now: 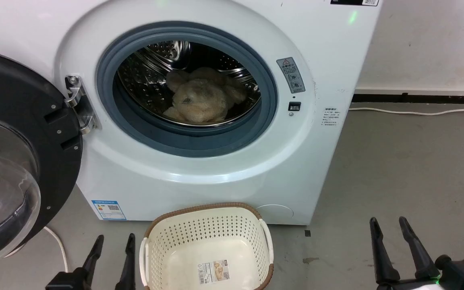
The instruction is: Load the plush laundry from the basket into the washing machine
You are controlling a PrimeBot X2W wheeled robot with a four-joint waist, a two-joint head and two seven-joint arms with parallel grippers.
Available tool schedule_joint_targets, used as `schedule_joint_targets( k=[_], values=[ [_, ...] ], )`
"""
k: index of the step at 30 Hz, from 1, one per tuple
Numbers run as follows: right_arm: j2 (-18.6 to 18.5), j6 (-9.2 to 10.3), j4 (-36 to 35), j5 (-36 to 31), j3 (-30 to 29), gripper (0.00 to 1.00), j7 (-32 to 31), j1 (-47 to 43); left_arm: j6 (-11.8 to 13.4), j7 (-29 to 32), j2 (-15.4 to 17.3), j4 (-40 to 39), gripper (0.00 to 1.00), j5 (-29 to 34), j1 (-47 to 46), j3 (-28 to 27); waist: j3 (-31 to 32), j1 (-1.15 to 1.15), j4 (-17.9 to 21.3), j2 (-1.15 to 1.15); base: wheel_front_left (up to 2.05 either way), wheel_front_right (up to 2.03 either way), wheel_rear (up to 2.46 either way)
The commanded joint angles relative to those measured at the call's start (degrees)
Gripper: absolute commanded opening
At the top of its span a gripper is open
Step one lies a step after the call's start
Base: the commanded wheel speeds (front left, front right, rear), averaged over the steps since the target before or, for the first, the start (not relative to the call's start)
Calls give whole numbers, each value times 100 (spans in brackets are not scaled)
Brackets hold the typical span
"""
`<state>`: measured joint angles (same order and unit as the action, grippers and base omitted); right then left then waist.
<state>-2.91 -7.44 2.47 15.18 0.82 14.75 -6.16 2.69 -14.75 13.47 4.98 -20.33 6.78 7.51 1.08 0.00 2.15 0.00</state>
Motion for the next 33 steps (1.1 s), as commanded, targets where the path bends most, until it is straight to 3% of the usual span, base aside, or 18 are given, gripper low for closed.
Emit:
schedule_joint_targets(
  k=[1, 10, 11, 12, 33],
  values=[
    [3, -5, 7, 18, -5, 100, 25, -86, -52, -25, -8, -11, 100, 15, 56, -66, 4, 0, -2, 0, 0, 0, 0],
    [3, -5, 39, 30, 27, 100, 25, -128, -284, -25, -219, -164, 100, 403, 116, -339, 42, 0, -28, 0, 0, 0, 0],
    [3, -5, 43, 26, 40, 100, 25, -120, -404, -25, -274, -213, 100, 512, 116, -396, 44, 0, -35, 0, 0, 0, 0],
    [0, 0, 26, 2, 31, 0, -1, -51, -420, 1, -248, -192, 0, 496, 37, -389, 45, 0, -35, 0, 0, 0, 0],
    [0, -1, -11, -209, 12, 0, -204, 44, -414, 211, -359, -235, 0, 716, -66, -438, 24, 0, -62, 0, 0, 0, 0]
  ],
)
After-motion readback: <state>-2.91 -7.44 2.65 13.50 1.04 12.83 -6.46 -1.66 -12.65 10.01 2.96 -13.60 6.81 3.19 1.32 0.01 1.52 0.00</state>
